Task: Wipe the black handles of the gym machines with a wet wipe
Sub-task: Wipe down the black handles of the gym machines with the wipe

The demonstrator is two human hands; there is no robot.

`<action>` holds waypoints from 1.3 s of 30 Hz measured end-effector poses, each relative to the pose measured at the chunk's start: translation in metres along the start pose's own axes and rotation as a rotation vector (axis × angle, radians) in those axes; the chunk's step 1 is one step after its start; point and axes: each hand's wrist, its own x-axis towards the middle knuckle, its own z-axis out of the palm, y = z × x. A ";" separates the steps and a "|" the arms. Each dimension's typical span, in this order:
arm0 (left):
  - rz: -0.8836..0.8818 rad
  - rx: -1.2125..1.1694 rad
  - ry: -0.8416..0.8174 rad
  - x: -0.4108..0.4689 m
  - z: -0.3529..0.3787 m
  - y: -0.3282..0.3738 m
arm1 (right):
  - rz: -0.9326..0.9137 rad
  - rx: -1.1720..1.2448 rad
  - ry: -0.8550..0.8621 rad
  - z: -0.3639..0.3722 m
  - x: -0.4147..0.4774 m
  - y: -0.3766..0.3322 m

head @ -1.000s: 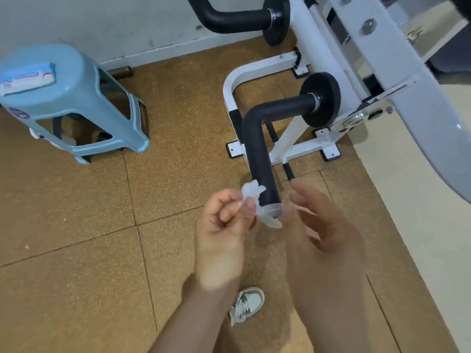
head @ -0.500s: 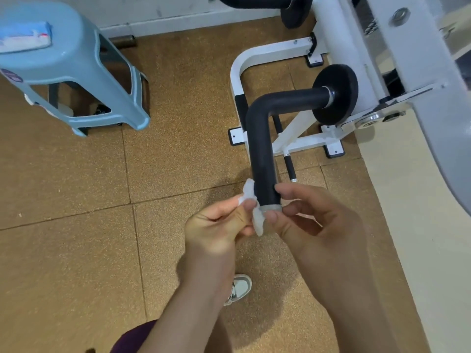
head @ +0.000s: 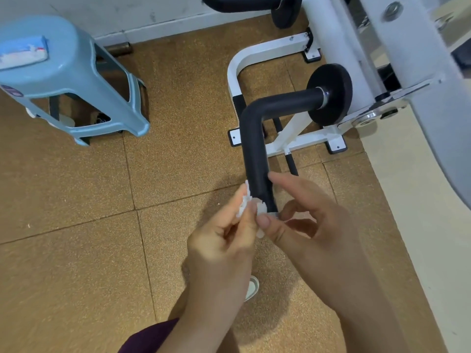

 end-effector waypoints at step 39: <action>-0.217 -0.241 -0.068 0.075 0.007 0.022 | 0.202 -0.072 0.061 0.015 0.066 -0.016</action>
